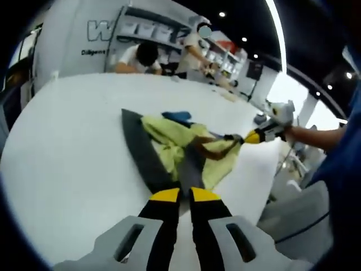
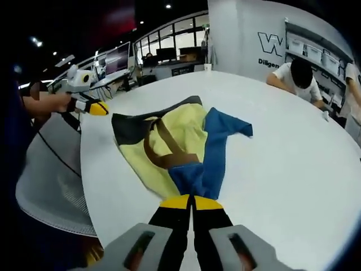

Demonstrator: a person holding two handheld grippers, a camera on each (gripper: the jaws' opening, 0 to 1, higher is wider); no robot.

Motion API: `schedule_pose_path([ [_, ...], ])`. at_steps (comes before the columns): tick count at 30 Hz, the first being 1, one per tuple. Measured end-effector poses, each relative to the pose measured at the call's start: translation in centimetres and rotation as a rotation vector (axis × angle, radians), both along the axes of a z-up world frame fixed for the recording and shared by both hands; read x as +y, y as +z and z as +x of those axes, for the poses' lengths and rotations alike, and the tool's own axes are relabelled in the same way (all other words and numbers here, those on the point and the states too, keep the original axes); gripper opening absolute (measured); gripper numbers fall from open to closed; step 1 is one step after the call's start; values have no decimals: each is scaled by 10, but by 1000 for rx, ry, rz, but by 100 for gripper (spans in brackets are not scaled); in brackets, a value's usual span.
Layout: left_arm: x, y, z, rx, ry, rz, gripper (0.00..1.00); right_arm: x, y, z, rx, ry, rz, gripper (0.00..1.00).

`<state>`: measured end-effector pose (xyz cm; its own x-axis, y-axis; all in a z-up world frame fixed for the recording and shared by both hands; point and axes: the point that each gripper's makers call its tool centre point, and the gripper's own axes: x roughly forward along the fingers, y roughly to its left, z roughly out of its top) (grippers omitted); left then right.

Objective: Fold the garment on the visible template until the final outline fits inside the template.

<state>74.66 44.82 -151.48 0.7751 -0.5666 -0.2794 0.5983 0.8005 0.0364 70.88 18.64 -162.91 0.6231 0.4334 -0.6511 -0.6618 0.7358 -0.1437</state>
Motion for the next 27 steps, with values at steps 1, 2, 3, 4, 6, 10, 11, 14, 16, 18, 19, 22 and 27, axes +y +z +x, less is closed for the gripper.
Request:
schedule_pose_path([
  [1,1,-1,-4,3,3,-2,17,1,0,-1,-1,1,0,0],
  [2,5,-5,-17,18,12,-6,17,1,0,-3,-2,2,0,0],
  [3,8,-9,-24,27,15,0,17,3,-1,-5,-2,4,0,0],
  [4,11,-13,-31,36,18,5,18,4,-1,-8,-2,5,0,0],
  [6,18,-23,-46,59,18,29,19,6,-2,-12,0,7,3,0],
  [10,20,-37,-70,122,6,36,21,10,-6,-19,7,12,6,1],
  [11,19,-39,-75,146,0,32,21,11,-6,-20,9,12,9,3],
  [14,20,-46,-80,178,-11,36,22,11,-6,-22,8,13,12,10],
  [16,20,-48,-81,179,-14,43,23,12,-5,-23,8,13,13,12],
  [18,25,-60,-85,219,-25,48,23,13,-5,-27,14,13,26,11],
  [19,26,-67,-88,262,-30,44,23,13,-5,-28,16,14,29,11],
  [22,32,-82,-88,328,-36,32,23,13,-4,-30,44,11,70,13],
  [27,34,-100,-97,476,-44,-4,23,14,-7,-35,126,36,119,14],
])
